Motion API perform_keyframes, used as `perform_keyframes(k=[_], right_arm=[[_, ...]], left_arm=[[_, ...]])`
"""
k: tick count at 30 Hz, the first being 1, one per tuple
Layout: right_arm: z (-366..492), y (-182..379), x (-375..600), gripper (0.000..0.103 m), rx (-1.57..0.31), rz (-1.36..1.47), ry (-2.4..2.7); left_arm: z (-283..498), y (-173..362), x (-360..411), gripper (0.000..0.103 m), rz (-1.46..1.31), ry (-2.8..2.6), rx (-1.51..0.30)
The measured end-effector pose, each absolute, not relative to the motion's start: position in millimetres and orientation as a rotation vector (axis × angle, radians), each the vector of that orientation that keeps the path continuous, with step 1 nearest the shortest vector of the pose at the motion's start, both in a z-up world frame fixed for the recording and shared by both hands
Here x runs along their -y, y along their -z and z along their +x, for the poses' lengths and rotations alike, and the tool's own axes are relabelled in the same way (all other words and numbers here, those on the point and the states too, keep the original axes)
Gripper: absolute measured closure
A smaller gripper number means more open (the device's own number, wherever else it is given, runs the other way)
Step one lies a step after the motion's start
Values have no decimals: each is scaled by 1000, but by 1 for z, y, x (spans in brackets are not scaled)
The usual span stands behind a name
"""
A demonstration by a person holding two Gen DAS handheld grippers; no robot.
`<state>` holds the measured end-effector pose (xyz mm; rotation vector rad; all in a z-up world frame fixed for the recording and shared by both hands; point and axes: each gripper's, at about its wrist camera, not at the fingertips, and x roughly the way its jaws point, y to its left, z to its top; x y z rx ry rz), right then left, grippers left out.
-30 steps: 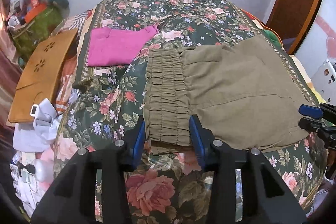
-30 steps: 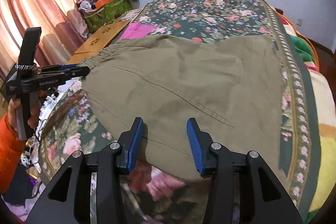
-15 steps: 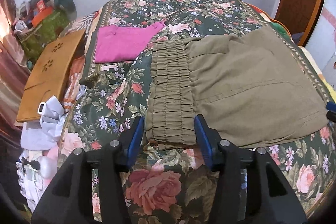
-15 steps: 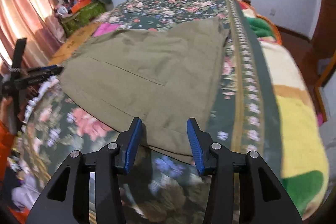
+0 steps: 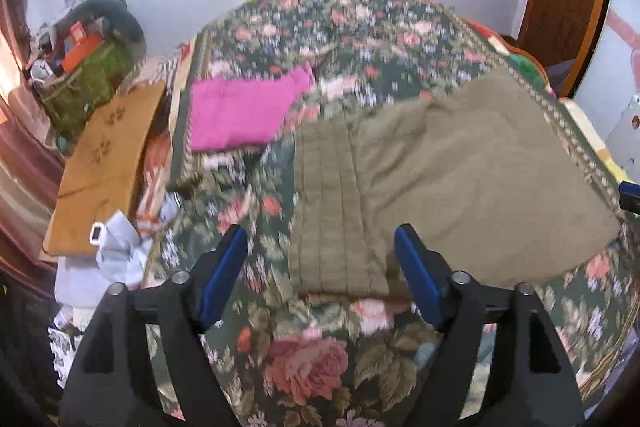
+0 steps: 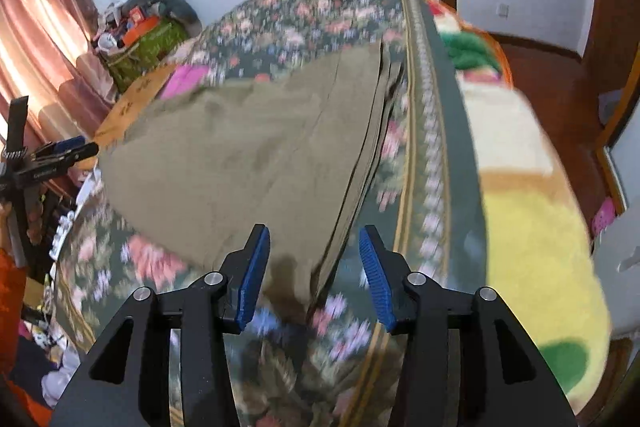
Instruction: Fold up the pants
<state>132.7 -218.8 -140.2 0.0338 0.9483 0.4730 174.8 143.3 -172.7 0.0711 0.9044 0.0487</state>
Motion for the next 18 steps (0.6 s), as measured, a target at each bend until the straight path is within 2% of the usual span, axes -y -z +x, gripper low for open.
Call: perform_keyframes(k=[7,18], right_arm=[[173,119,221,52,-847,35,-454],[270,129,211,52,-836,2,-441]], left_arm=[[217,159,-150,23,79,-84,-881],[287,173,-166,22,47,-77,-936]])
